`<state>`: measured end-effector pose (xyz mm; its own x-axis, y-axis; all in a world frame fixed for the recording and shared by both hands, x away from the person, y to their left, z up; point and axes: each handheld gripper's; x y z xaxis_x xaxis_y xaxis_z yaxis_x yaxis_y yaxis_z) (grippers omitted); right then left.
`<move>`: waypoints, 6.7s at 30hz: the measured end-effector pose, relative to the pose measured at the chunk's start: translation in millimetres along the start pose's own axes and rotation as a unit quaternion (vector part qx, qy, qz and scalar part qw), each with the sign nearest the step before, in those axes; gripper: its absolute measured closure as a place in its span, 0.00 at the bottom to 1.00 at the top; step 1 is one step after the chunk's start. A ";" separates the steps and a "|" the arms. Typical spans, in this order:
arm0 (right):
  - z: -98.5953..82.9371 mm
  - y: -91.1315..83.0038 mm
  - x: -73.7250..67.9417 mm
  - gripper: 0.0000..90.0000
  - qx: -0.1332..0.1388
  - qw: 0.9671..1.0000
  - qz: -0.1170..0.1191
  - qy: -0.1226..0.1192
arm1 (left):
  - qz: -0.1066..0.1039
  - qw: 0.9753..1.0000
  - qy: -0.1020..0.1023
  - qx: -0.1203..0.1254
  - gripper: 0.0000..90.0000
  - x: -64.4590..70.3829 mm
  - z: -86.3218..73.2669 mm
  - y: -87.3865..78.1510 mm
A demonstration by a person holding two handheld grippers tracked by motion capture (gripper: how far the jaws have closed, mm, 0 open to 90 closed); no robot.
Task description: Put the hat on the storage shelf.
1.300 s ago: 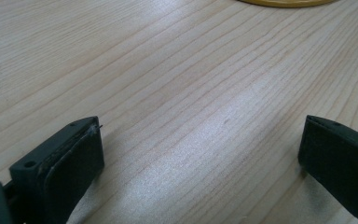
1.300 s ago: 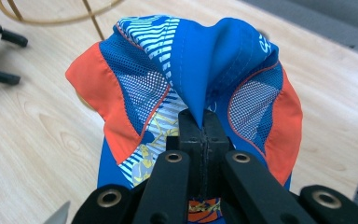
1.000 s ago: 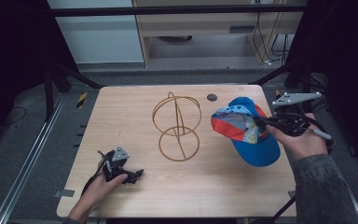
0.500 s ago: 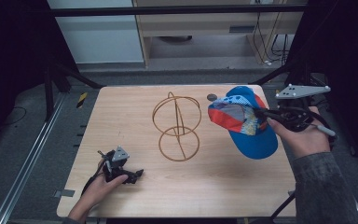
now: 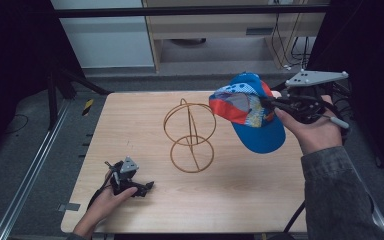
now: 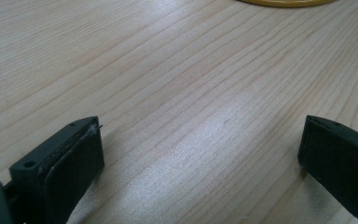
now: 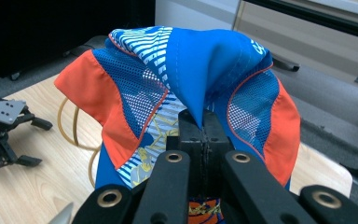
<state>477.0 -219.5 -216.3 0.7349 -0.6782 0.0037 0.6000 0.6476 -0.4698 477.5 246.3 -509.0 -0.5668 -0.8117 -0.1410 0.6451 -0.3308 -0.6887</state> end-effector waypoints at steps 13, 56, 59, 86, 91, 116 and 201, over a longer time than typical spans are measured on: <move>35.3 35.3 -14.0 1.00 -0.007 0.999 0.023 -0.027 | -0.001 1.000 0.001 -0.002 0.00 -0.1 0.1 -0.2; 83.1 137.7 -42.7 1.00 -0.088 0.990 0.080 -0.073 | -0.001 1.000 0.001 -0.002 0.00 -0.1 0.2 -0.1; 83.7 143.9 -45.5 1.00 -0.096 0.989 0.084 -0.073 | -0.001 1.000 0.001 -0.002 0.00 -0.1 0.2 -0.2; 78.9 170.4 -56.2 0.99 -0.130 0.982 0.106 -0.081 | -0.001 1.000 0.001 -0.002 0.00 -0.1 0.2 -0.2; 78.4 171.8 -57.7 0.99 -0.132 0.982 0.109 -0.083 | -0.001 1.000 0.001 -0.002 0.00 -0.1 0.2 -0.2; 74.8 174.2 -59.1 0.96 -0.141 0.980 0.118 -0.080 | 0.000 1.000 0.000 -0.002 0.00 0.0 0.2 -0.1; 46.8 141.3 -61.9 0.41 -0.113 0.987 0.103 -0.048 | 0.001 1.000 0.001 -0.002 0.00 -0.1 0.2 -0.2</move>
<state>531.1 -69.7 -241.6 0.8672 -0.4969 -0.0332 0.3567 0.6664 -0.6548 477.6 246.4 -508.7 -0.5667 -0.8114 -0.1431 0.6442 -0.3281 -0.6909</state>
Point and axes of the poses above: each handheld gripper's, and its own axes: y roughly forward along the jaws, z roughly out of its top, x roughly to its right, and after that the axes turned 10 degrees about z, right-handed
